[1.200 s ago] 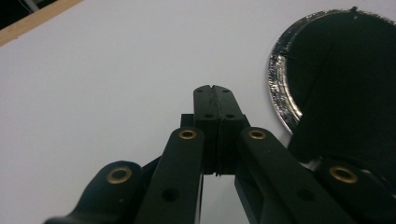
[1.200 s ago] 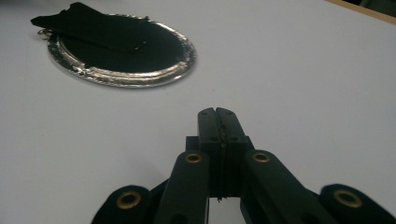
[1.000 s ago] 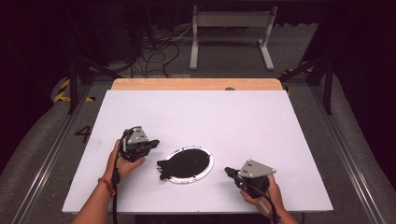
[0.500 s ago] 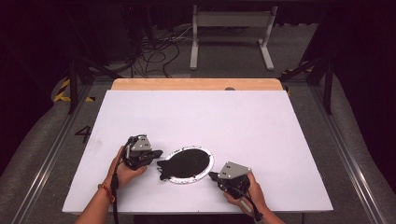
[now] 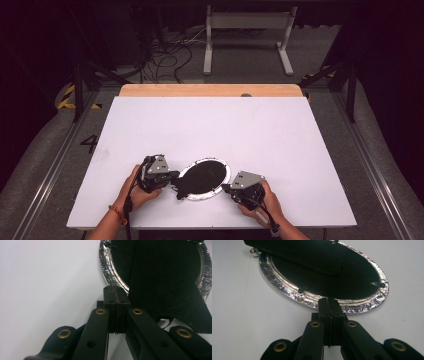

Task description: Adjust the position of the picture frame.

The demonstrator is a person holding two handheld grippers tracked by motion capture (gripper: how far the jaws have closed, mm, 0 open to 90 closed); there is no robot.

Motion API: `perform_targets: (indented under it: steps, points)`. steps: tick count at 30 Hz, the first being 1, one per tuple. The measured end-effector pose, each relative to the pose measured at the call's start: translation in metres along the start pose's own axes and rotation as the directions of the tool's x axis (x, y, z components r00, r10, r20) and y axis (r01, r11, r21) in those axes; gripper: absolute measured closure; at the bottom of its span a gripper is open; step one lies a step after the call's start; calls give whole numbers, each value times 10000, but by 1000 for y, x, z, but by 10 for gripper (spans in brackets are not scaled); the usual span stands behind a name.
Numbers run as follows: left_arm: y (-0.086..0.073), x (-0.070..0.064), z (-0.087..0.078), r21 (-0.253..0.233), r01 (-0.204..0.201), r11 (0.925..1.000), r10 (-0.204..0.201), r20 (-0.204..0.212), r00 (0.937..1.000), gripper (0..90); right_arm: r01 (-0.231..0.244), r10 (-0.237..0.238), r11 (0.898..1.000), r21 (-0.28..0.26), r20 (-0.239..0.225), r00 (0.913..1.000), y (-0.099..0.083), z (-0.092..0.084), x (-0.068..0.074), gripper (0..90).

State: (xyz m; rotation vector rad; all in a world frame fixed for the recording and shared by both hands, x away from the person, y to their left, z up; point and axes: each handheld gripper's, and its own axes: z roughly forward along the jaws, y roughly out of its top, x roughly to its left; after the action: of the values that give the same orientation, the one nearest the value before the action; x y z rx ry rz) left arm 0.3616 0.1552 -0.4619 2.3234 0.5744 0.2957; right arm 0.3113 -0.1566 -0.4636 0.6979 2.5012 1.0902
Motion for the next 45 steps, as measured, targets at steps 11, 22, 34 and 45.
perform_targets:
  steps: [11,22,34,45]
  points:
    - [-4,-3,-1,-161,160,9997,-153,449,9989,900,282,-282,9996,53,85,9996,-1,-1,-3,900]
    - [-2,-13,0,-161,29,9999,-21,502,9987,900,698,-711,9972,249,527,9961,-2,-4,-8,900]
    - [5,-25,6,-246,-164,9996,185,862,9961,900,198,-254,9990,399,1450,9891,-6,-6,-19,900]
    - [6,-23,7,-213,-429,9989,449,1086,9931,900,-200,175,9993,310,787,9967,-8,-11,-17,900]
